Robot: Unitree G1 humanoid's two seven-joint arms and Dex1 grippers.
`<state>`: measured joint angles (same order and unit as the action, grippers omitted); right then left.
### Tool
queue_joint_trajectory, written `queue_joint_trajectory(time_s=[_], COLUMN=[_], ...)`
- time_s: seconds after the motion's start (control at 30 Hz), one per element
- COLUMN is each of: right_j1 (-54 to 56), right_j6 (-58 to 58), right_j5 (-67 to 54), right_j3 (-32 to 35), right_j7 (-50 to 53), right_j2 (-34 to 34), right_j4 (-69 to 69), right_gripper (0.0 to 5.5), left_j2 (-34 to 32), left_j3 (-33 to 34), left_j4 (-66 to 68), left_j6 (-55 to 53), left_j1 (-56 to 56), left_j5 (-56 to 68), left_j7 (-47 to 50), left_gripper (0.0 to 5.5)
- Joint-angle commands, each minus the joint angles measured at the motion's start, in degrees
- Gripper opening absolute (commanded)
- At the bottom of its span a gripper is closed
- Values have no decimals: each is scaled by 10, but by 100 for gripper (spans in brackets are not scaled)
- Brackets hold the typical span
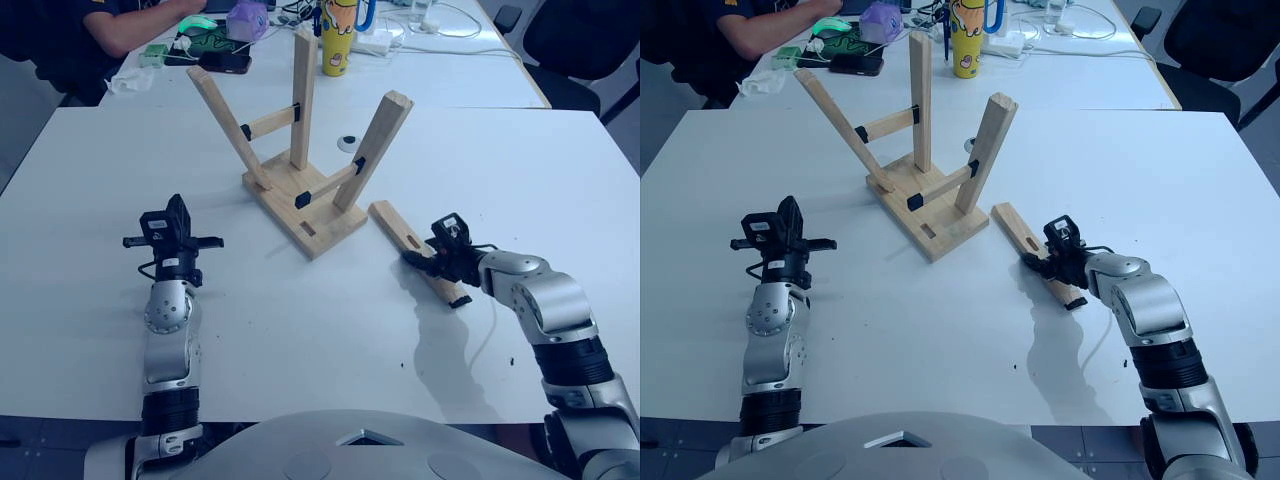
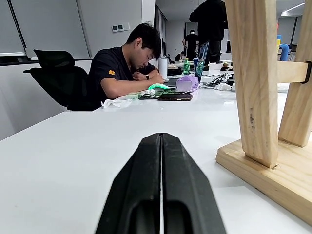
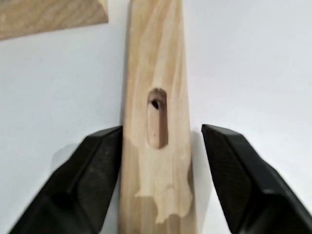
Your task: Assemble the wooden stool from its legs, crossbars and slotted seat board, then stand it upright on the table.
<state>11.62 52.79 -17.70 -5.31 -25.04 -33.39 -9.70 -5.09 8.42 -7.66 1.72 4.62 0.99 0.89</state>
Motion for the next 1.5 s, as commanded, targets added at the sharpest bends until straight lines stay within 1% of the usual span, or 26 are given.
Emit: queue_joint_trajectory(time_s=[0.03,0.23,0.3,0.37,0.43,0.6,0.63,0.8,0.9,1.07,1.27,1.3,1.43,1.5], right_j1=[37,44,38,39,43,50,52,45,35,22,24,24,27,36], right_j6=[-21,-6,3,7,8,-9,-12,7,17,21,19,19,14,-13], right_j5=[24,28,23,19,19,33,35,42,44,52,55,55,57,61], right_j3=[17,20,30,43,51,57,56,43,30,18,19,20,28,45], right_j7=[22,14,19,31,36,48,50,46,37,34,33,33,42,59], right_j2=[15,20,30,44,52,58,58,56,53,50,53,54,60,71], right_j4=[34,62,61,58,54,51,51,51,50,52,50,49,48,55], right_gripper=[210,117,100,100,123,196,204,286,311,311,220,211,206,206], left_j2=[-5,-7,-7,-7,-6,-5,-5,-4,-3,-2,-2,-2,-4,-3], left_j3=[-1,-1,-1,-1,-1,-2,-1,-1,-1,-1,-2,-2,-1,-1], left_j4=[10,13,12,11,8,7,8,6,4,0,-1,-1,1,0], left_j6=[3,2,2,3,2,2,3,3,2,-1,-2,-2,-1,-1], left_j1=[-10,-16,-16,-14,-11,-9,-9,-9,-8,-6,-7,-7,-9,-8], left_j5=[-3,-4,-4,-4,-4,-6,-6,-7,-9,-10,-11,-11,-10,-9], left_j7=[-2,-3,-3,-3,-1,0,1,3,4,6,7,7,6,5], left_gripper=[0,0,0,0,0,0,0,0,0,0,0,0,0,0])
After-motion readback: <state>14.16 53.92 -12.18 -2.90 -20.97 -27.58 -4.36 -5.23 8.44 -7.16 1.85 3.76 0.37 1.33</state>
